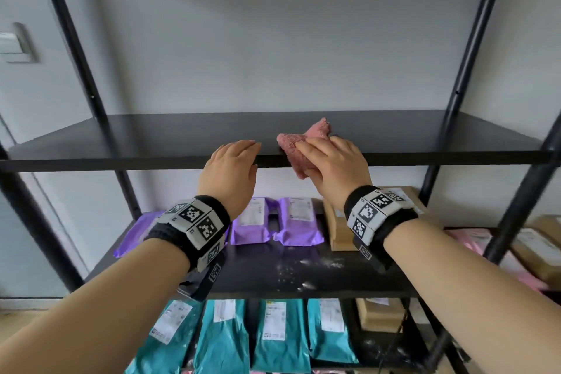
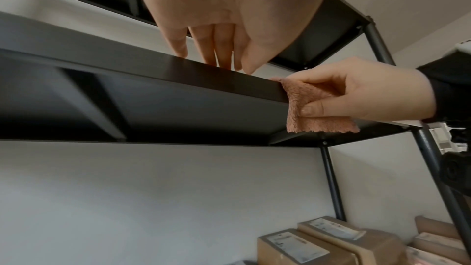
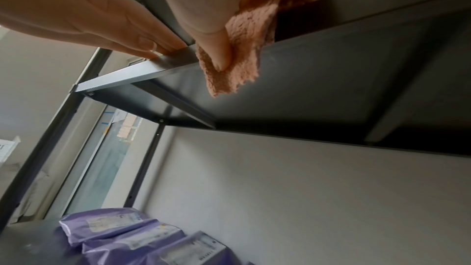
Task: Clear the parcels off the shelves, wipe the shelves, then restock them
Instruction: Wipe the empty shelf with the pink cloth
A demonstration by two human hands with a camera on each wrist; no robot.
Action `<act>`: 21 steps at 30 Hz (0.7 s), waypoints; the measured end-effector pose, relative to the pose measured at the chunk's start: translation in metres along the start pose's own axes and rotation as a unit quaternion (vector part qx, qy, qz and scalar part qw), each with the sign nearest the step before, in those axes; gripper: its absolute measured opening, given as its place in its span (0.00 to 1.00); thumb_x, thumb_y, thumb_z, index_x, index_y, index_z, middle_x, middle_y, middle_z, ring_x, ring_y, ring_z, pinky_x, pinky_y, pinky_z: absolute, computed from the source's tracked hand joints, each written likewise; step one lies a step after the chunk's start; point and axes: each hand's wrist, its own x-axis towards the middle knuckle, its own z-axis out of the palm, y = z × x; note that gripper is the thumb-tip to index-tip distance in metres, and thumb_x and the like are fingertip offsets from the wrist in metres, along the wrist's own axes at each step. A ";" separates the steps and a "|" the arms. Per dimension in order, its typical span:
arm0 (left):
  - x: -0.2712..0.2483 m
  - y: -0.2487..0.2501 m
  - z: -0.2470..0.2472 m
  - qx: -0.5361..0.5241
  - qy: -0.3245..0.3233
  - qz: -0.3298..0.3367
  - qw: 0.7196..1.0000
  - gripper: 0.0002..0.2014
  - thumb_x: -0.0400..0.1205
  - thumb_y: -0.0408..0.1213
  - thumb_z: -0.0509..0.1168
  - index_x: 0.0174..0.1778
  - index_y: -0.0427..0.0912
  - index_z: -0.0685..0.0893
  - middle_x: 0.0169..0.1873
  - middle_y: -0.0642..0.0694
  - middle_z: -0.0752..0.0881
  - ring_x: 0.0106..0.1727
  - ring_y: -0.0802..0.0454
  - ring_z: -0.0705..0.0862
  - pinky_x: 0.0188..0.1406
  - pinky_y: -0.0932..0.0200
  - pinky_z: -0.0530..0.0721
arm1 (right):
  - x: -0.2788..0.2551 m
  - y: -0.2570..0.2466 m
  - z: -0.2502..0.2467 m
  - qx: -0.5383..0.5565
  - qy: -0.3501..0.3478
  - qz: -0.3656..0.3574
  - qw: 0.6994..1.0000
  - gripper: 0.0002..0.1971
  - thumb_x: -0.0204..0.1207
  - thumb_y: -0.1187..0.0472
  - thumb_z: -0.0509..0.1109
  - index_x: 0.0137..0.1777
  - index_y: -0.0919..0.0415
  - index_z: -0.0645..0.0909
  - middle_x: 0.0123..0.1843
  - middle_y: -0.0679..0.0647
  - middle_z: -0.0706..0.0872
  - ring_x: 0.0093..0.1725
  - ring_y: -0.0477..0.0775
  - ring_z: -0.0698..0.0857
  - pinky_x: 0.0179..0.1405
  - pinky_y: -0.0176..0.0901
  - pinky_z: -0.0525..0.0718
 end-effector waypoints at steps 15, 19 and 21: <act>0.052 0.184 0.049 -0.025 -0.077 0.082 0.993 0.22 0.86 0.40 0.52 0.78 0.46 0.67 0.78 0.50 0.68 0.78 0.49 0.65 0.80 0.53 0.60 | -0.081 0.183 -0.089 -0.037 -0.162 0.129 0.978 0.27 0.77 0.55 0.67 0.77 0.49 0.68 0.75 0.47 0.74 0.71 0.58 0.73 0.73 0.55 0.68; 0.057 0.194 0.054 -0.013 -0.114 0.090 0.989 0.22 0.87 0.40 0.49 0.79 0.47 0.64 0.79 0.51 0.66 0.80 0.51 0.63 0.81 0.51 0.55 | -0.094 0.201 -0.101 -0.052 -0.161 0.180 0.969 0.27 0.78 0.58 0.67 0.77 0.50 0.68 0.75 0.47 0.73 0.73 0.58 0.71 0.74 0.54 0.66; 0.057 0.195 0.053 -0.012 -0.120 0.083 0.989 0.22 0.88 0.39 0.48 0.80 0.47 0.64 0.79 0.51 0.65 0.80 0.52 0.62 0.82 0.51 0.53 | -0.093 0.197 -0.100 -0.065 -0.155 0.206 0.964 0.27 0.77 0.58 0.68 0.76 0.51 0.69 0.75 0.48 0.74 0.72 0.58 0.71 0.73 0.53 0.67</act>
